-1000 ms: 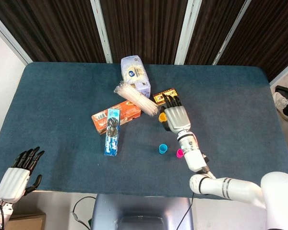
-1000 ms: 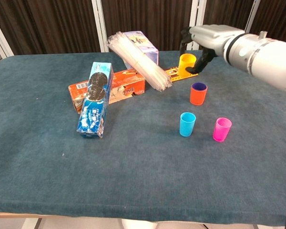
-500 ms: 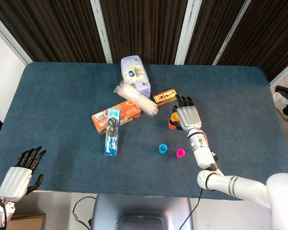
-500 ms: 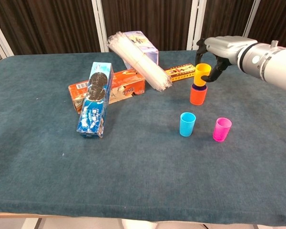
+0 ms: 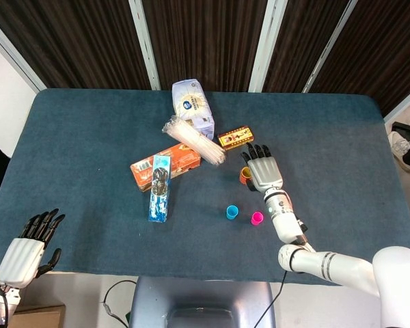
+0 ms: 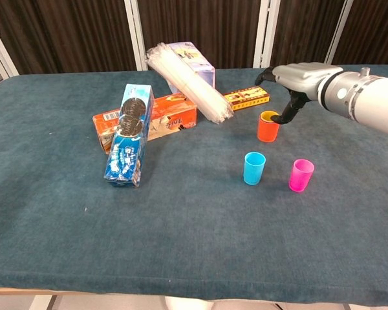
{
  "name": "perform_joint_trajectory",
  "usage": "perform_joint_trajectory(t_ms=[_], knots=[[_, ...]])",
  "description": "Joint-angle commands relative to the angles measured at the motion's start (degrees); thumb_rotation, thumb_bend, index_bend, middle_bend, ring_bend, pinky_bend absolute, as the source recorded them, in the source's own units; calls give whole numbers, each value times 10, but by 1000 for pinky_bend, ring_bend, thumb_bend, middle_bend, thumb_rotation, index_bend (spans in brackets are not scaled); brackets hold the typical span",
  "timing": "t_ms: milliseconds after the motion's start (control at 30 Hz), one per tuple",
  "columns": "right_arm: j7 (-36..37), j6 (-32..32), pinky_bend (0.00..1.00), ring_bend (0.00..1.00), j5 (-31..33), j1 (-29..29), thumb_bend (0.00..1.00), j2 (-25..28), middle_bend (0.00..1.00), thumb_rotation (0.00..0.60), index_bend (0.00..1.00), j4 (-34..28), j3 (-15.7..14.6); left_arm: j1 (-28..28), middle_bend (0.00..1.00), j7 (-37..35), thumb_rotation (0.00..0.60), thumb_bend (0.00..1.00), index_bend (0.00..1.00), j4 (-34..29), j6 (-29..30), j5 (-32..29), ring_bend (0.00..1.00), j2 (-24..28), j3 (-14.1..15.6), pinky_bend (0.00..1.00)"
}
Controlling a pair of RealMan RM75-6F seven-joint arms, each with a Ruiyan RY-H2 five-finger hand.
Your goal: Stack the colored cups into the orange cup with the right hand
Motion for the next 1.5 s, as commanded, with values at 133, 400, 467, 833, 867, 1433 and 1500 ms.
perform_joint_trajectory(t_ms=[133, 400, 467, 833, 867, 1433, 1500], knots=[[48, 17, 0, 0, -84, -40, 483, 78, 0, 600, 151, -135, -27, 0, 0, 0, 600, 457, 0, 0, 0, 0, 0, 0, 0, 102], [53, -7, 0, 0, -149, -57, 483, 123, 0, 600, 184, -227, -84, -1, 0, 6, 600, 458, 0, 0, 0, 3, 0, -3, 1, 102], [52, -7, 0, 0, -149, -57, 483, 123, 0, 600, 191, -228, -85, 0, 0, 6, 600, 458, 0, 0, 0, 3, 0, -3, 1, 102], [25, -29, 0, 0, -110, -41, 483, 64, 0, 600, 328, -166, -102, 1, 0, -2, 600, 459, 0, 0, 5, 4, 0, 0, 1, 103], [24, -28, 0, 0, -110, -39, 483, 59, 0, 600, 339, -160, -102, 1, 0, -2, 600, 459, 0, 0, 4, 4, 0, 1, 1, 103], [22, -11, 0, 0, -108, -33, 483, 12, 3, 600, 541, -120, -90, 3, 0, -7, 600, 458, 0, -1, 9, 7, 0, 3, 1, 102], [22, -5, 0, 0, -111, -34, 483, 10, 14, 600, 569, -119, -88, 3, 0, -7, 600, 458, 0, -1, 8, 6, 0, 4, 1, 102]])
